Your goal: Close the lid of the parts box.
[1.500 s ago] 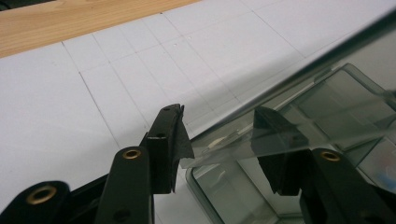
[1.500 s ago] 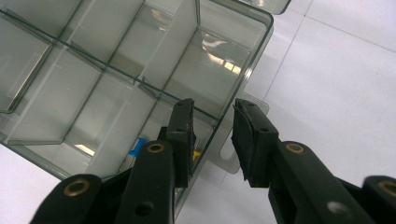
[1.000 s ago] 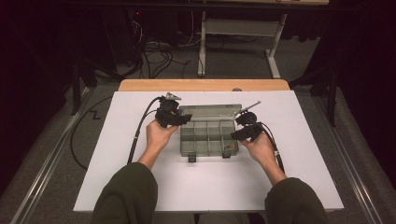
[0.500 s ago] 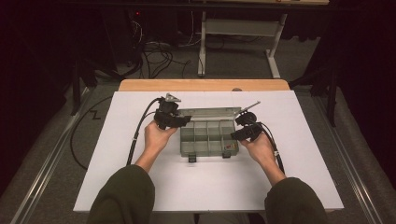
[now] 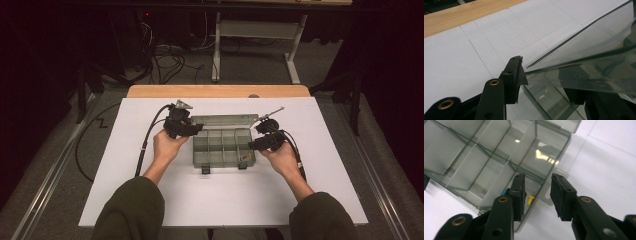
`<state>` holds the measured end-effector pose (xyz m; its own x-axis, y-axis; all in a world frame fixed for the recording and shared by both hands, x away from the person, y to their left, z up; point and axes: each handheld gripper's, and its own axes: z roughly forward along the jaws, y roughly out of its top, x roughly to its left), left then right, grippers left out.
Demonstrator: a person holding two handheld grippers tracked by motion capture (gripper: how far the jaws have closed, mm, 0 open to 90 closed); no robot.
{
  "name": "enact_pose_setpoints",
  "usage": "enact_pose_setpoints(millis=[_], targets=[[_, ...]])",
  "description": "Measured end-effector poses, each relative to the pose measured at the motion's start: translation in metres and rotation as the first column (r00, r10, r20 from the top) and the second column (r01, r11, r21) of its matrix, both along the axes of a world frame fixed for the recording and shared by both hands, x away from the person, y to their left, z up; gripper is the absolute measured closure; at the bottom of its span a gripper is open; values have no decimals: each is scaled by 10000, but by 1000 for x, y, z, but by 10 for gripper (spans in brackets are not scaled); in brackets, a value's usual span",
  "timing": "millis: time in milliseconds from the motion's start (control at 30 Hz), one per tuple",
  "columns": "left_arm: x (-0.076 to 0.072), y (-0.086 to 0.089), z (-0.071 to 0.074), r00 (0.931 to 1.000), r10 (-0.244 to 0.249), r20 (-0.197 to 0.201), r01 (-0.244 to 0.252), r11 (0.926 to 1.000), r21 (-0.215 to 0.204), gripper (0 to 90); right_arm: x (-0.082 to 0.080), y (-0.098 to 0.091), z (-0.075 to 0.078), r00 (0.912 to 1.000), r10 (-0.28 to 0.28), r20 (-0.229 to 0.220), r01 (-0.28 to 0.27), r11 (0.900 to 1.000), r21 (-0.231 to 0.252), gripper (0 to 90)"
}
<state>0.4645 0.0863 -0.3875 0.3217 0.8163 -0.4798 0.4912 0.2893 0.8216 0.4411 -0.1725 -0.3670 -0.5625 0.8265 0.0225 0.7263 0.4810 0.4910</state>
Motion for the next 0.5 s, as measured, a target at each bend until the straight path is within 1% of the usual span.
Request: enact_pose_setpoints(millis=[100, 267, 367, 500], targets=[[0, 0, 0, 10000, 2, -30, -2, 10000, 8, 544, -3, -8, 7, 9992, -133, 368, 127, 9998, 160, 779], [-2, 0, -1, 10000, -66, -49, 67, 9999, 145, 547, -2, -16, 17, 9957, -337, 867, 316, 9992, 254, 832], [-4, 0, -2, 10000, -87, -26, 88, 9999, 147, 548, 1, -16, 25, 9933, -419, 1078, 381, 9986, 369, 848], [-6, 1, -6, 9998, -200, -91, 202, 9994, 278, 548, 5, -15, 33, 9926, -509, 1104, 458, 9978, 484, 868]])
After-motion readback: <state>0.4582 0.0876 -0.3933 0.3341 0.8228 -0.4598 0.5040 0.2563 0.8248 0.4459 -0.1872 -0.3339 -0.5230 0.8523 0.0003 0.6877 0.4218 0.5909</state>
